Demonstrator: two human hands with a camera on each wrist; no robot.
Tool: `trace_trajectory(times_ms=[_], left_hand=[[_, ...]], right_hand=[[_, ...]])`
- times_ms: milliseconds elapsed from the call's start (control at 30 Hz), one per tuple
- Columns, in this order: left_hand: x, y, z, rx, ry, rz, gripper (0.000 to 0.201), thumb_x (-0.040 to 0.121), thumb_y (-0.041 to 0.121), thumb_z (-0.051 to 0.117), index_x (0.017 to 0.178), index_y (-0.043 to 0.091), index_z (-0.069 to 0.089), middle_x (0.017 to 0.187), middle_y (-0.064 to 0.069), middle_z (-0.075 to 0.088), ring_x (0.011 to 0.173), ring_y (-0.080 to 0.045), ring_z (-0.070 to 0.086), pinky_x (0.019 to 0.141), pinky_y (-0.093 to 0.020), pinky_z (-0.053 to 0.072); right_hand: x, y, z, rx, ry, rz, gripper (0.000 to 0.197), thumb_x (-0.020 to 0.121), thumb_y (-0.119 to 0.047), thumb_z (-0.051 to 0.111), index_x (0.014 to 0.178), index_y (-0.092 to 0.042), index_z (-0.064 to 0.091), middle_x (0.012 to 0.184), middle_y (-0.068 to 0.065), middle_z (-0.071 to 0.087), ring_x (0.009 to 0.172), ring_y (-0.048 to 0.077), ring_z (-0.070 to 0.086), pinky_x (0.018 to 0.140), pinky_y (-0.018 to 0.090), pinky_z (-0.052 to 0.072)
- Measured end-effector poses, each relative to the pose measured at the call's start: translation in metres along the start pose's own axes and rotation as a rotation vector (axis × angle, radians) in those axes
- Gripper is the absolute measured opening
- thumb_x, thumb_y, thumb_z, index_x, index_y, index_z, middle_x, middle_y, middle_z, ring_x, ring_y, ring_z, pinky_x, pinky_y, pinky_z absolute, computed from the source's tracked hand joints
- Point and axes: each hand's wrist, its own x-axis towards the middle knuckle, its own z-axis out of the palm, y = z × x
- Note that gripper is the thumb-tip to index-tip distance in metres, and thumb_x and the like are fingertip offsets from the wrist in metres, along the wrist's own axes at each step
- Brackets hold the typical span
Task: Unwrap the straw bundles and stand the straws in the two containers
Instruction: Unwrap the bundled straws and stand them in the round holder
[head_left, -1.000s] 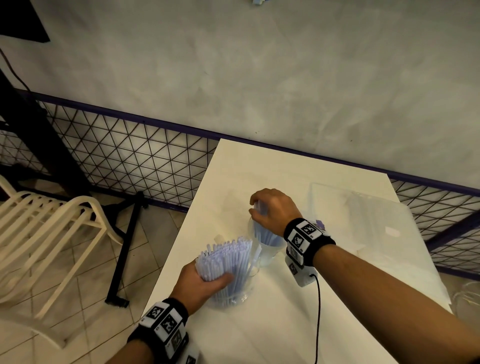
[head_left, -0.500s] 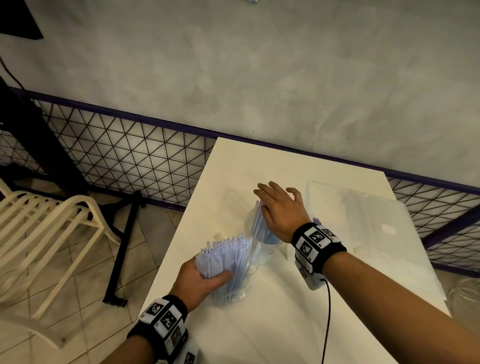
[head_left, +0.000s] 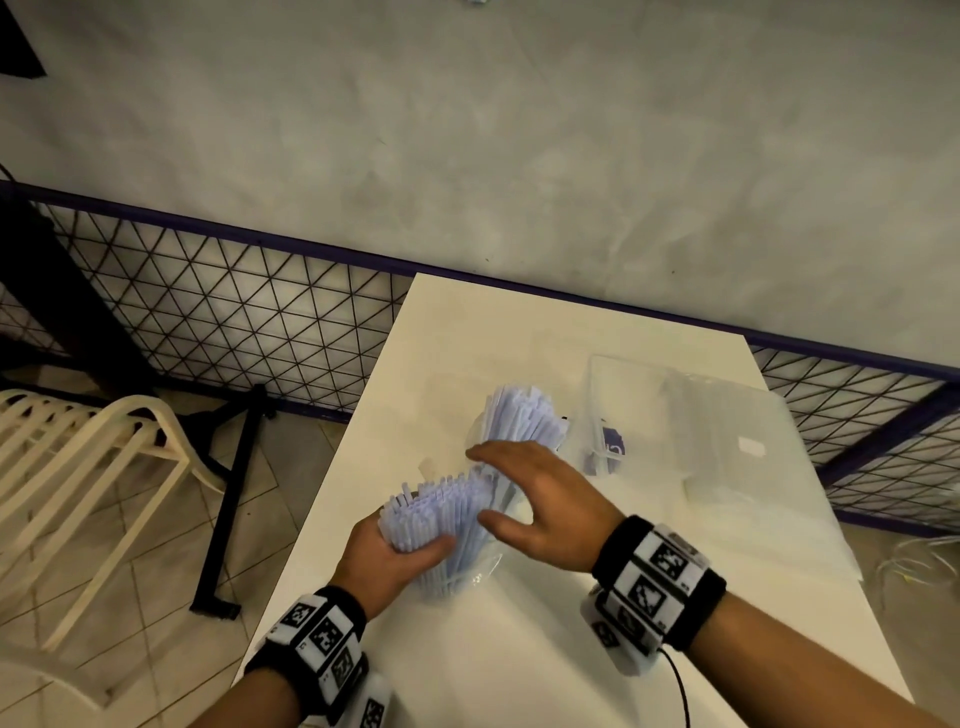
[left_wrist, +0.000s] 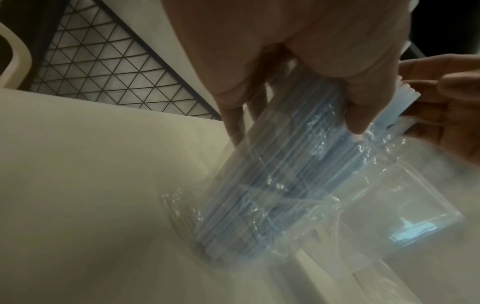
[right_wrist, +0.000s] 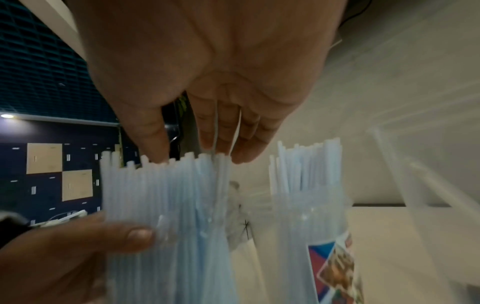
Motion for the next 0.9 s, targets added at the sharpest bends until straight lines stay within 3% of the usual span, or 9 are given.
trace_trajectory(times_ms=[100, 167, 267, 333, 467, 567, 733, 833, 900], left_hand=[[-0.002, -0.005, 0.002, 0.013, 0.001, -0.008, 0.044, 0.059, 0.029, 0.089, 0.098, 0.02, 0.072, 0.092, 0.008, 0.077, 0.087, -0.009, 0.073, 0.08, -0.029, 0.057], [-0.003, -0.007, 0.003, 0.01, 0.005, -0.021, 0.039, 0.062, 0.022, 0.09, 0.097, 0.023, 0.072, 0.092, 0.011, 0.076, 0.086, -0.006, 0.072, 0.079, -0.027, 0.056], [-0.004, -0.007, 0.003, 0.02, -0.016, -0.018, 0.042, 0.061, 0.025, 0.089, 0.098, 0.028, 0.07, 0.093, 0.015, 0.075, 0.085, -0.002, 0.071, 0.076, -0.022, 0.053], [-0.006, -0.007, 0.003, 0.021, -0.028, -0.015, 0.049, 0.056, 0.035, 0.087, 0.101, 0.031, 0.068, 0.096, 0.018, 0.074, 0.089, -0.001, 0.07, 0.076, -0.019, 0.052], [-0.009, -0.01, 0.003, -0.001, -0.033, -0.019, 0.06, 0.048, 0.049, 0.087, 0.103, 0.036, 0.066, 0.101, 0.017, 0.074, 0.095, -0.004, 0.07, 0.082, -0.024, 0.055], [-0.011, -0.01, 0.004, 0.0, -0.046, -0.015, 0.064, 0.049, 0.049, 0.088, 0.107, 0.03, 0.067, 0.103, 0.013, 0.074, 0.096, -0.006, 0.07, 0.085, -0.028, 0.056], [-0.014, -0.004, 0.006, 0.035, -0.067, 0.015, 0.047, 0.066, 0.02, 0.089, 0.106, 0.031, 0.066, 0.103, 0.018, 0.073, 0.096, -0.001, 0.069, 0.078, -0.014, 0.053], [-0.016, -0.004, 0.005, 0.019, -0.057, 0.007, 0.054, 0.057, 0.035, 0.09, 0.106, 0.029, 0.067, 0.102, 0.014, 0.074, 0.094, -0.003, 0.07, 0.077, -0.017, 0.054], [-0.015, -0.006, 0.004, 0.012, -0.034, 0.0, 0.059, 0.051, 0.046, 0.085, 0.105, 0.027, 0.069, 0.1, 0.01, 0.075, 0.092, -0.005, 0.071, 0.076, -0.019, 0.055]], right_hand=[[-0.013, 0.002, 0.02, 0.005, 0.026, 0.021, 0.054, 0.096, -0.034, 0.058, 0.146, -0.019, 0.042, 0.143, 0.0, 0.052, 0.129, 0.016, 0.045, 0.107, 0.018, 0.029], [-0.019, 0.004, 0.028, 0.014, 0.073, 0.0, 0.049, 0.097, -0.033, 0.056, 0.143, -0.02, 0.045, 0.14, -0.002, 0.054, 0.125, 0.014, 0.048, 0.105, 0.016, 0.03], [-0.025, 0.004, 0.035, 0.136, 0.165, -0.022, 0.036, 0.095, -0.027, 0.061, 0.13, -0.024, 0.056, 0.129, -0.01, 0.058, 0.114, 0.005, 0.052, 0.09, 0.013, 0.041], [-0.03, 0.003, 0.04, 0.278, 0.22, 0.042, 0.042, 0.09, -0.024, 0.068, 0.129, -0.029, 0.055, 0.123, -0.018, 0.057, 0.101, 0.002, 0.056, 0.08, 0.016, 0.049], [-0.038, 0.001, 0.055, 0.556, 0.258, 0.266, 0.065, 0.08, -0.022, 0.079, 0.132, -0.038, 0.044, 0.113, -0.028, 0.059, 0.084, 0.011, 0.059, 0.079, 0.024, 0.053], [-0.039, 0.002, 0.065, 0.557, 0.278, 0.285, 0.063, 0.078, -0.024, 0.081, 0.132, -0.036, 0.049, 0.106, -0.019, 0.06, 0.076, 0.012, 0.054, 0.072, 0.027, 0.053], [-0.03, 0.001, 0.068, 0.46, 0.238, 0.292, 0.066, 0.079, -0.033, 0.079, 0.138, -0.033, 0.049, 0.098, -0.011, 0.055, 0.073, 0.012, 0.048, 0.067, 0.019, 0.045], [-0.026, 0.002, 0.066, 0.394, 0.204, 0.208, 0.043, 0.082, -0.033, 0.072, 0.123, -0.031, 0.062, 0.09, -0.003, 0.053, 0.07, 0.006, 0.048, 0.067, 0.013, 0.039], [-0.025, 0.004, 0.065, 0.379, 0.185, 0.197, 0.035, 0.085, -0.027, 0.071, 0.12, -0.026, 0.065, 0.096, -0.004, 0.051, 0.067, 0.005, 0.047, 0.068, 0.01, 0.037]])
